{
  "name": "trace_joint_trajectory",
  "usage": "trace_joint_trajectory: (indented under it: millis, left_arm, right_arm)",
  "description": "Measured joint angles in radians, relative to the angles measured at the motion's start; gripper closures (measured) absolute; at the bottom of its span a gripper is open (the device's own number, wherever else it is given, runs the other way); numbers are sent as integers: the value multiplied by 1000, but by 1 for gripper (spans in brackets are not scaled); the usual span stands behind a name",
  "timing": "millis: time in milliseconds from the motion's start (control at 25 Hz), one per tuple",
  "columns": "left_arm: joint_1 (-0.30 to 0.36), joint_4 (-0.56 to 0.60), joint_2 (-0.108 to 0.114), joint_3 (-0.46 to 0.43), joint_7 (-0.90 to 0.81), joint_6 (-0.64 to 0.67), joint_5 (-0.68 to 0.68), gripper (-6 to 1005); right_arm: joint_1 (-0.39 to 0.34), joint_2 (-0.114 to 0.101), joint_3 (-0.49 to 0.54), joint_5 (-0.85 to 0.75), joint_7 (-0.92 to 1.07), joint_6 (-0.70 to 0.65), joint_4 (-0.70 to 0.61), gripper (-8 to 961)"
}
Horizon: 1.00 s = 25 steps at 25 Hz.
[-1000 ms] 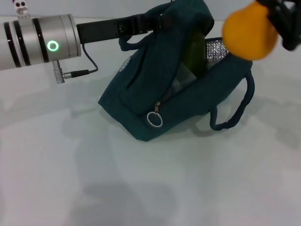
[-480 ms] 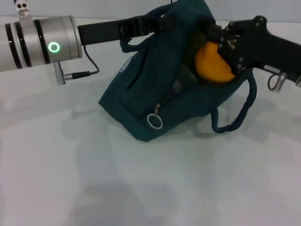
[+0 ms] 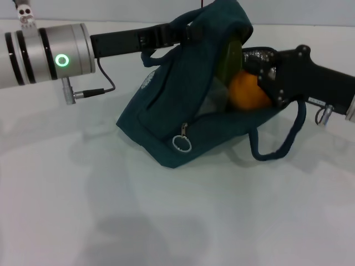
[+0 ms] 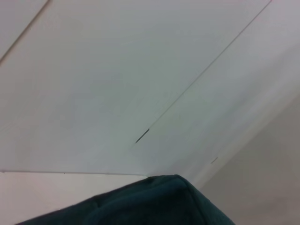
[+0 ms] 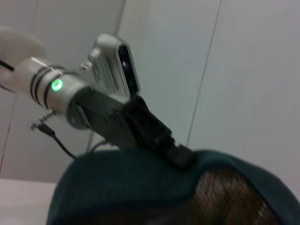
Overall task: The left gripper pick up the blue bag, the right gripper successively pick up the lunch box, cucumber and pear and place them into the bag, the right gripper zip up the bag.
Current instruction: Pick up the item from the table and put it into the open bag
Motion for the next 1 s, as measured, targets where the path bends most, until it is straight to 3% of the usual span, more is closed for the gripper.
trace_joint_trajectory:
  millis: [320,720,1000]
  left_arm:
    - [9,0,0,-1,-3,10,0,934]
    - [10,0,0,-2,-9,11,-4,934]
    - [11,0,1,-2,-9,11,-4,934]
  right_arm:
    - [-38,-7,-8,-1,32,25,-6,924]
    - [-31,-9,-32,-45,178,118,-24,922]
    - [-55,-15,-25,-93,276,106,-58,921]
